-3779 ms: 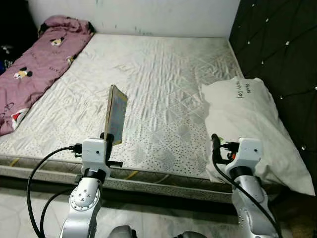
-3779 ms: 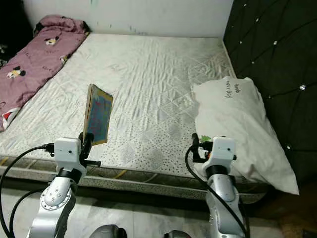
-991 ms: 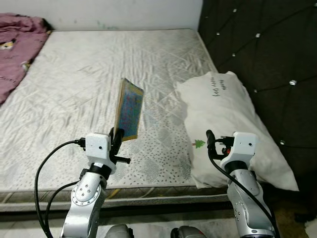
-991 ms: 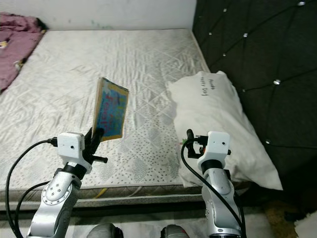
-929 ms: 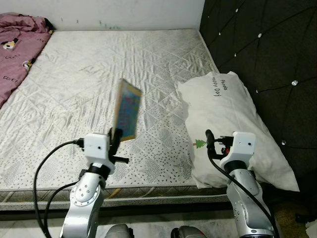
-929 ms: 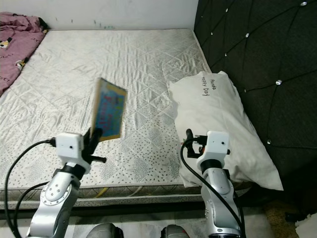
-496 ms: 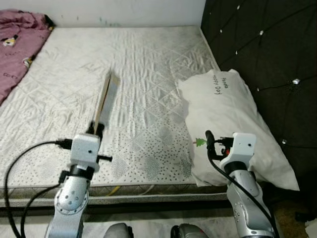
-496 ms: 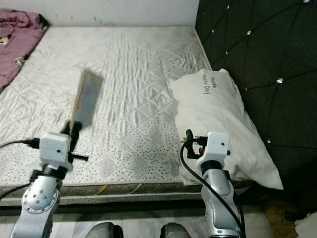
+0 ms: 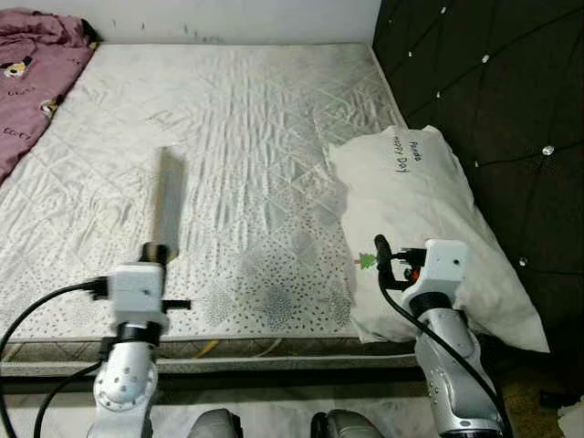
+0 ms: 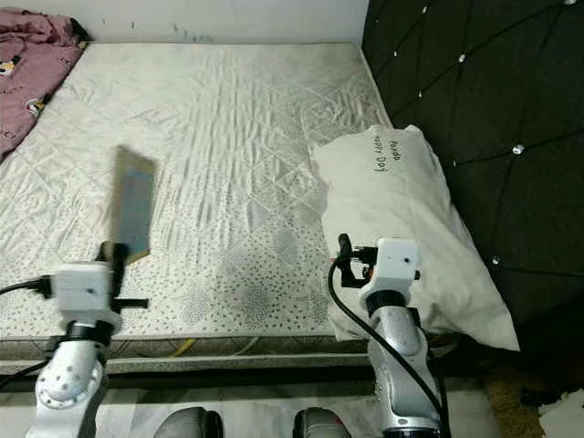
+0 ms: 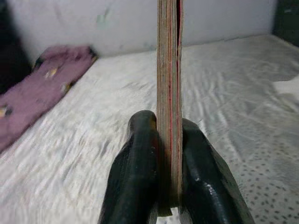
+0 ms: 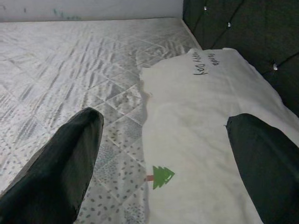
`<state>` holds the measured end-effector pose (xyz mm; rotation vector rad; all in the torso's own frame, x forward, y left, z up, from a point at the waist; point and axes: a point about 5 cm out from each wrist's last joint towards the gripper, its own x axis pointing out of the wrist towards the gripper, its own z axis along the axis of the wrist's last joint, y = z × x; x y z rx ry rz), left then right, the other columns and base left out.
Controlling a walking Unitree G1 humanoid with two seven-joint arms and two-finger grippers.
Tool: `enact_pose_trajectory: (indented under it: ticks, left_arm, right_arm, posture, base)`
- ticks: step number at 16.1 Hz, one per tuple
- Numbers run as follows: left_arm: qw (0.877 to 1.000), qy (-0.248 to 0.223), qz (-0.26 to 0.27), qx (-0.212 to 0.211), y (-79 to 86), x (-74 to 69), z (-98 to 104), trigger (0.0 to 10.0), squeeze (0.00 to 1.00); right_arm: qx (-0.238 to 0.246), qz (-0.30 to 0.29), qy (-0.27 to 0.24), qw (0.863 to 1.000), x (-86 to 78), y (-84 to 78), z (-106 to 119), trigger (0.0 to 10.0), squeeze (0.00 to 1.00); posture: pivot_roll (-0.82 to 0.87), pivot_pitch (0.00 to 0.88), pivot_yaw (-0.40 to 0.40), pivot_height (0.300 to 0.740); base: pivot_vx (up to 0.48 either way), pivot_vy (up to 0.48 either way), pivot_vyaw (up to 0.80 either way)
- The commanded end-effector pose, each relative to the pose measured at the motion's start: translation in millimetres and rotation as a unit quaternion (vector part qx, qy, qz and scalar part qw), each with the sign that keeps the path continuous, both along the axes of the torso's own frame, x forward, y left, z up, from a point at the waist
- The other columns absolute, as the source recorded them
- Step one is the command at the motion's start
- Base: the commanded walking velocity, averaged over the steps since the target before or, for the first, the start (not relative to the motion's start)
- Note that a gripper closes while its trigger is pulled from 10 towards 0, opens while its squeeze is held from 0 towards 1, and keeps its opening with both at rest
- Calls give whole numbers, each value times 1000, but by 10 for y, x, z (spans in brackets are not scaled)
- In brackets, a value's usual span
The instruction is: Clean up the room
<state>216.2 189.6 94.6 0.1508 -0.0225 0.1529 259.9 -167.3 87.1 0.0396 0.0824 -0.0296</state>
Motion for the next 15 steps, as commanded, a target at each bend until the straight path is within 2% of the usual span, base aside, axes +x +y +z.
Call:
enact_pose_trajectory:
  ticks: [1,13,15]
  left_arm:
    - [1000,-1,15,-18,59,11,8,10000,0]
    - [1000,3,-1,-20,37,55,-1,10000,0]
    - [1000,4,-2,-21,35,56,-3,10000,0]
  right_arm:
    - [-3,3,0,1000,15,-3,-3,10000,0]
    - [2,3,-1,1000,35,13,-5,10000,0]
    - [1,4,0,1000,35,12,-9,10000,0]
  posture:
    - [30,117,9,740]
    - [29,115,16,740]
    - [28,115,16,727]
  base:
    - [0,0,0]
    - [0,0,0]
    - [0,0,0]
